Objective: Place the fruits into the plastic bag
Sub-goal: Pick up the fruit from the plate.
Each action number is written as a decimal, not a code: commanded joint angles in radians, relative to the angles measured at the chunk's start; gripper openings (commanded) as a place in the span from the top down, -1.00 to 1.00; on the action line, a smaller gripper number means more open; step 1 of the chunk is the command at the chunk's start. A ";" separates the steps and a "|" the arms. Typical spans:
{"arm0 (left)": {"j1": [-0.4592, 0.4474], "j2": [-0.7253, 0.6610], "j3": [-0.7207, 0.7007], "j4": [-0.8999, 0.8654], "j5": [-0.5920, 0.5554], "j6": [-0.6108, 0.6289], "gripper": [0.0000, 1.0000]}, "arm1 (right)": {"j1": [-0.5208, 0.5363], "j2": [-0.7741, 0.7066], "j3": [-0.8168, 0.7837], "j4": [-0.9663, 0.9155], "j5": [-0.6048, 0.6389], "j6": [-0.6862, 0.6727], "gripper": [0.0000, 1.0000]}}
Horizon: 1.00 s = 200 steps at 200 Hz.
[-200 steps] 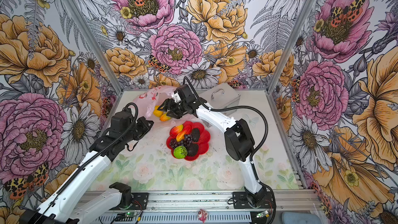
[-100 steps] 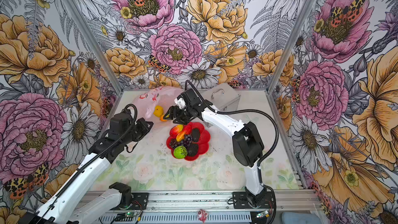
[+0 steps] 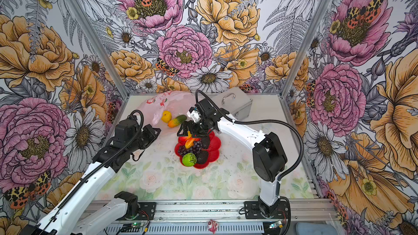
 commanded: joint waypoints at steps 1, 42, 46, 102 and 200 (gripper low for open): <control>0.008 -0.012 -0.009 0.022 0.016 -0.014 1.00 | 0.012 -0.052 -0.020 -0.068 0.066 -0.087 -0.99; 0.008 -0.017 -0.012 0.023 0.015 -0.020 1.00 | 0.045 -0.072 -0.050 -0.129 0.118 -0.158 -0.99; 0.008 -0.018 -0.013 0.024 0.014 -0.021 1.00 | 0.050 -0.073 -0.051 -0.134 0.124 -0.165 -0.99; 0.001 -0.008 -0.012 0.026 0.009 -0.026 1.00 | 0.113 -0.059 -0.060 -0.186 0.156 -0.234 -0.99; -0.026 0.000 -0.006 0.027 -0.016 -0.034 1.00 | 0.211 0.041 0.014 -0.270 0.272 -0.281 -0.98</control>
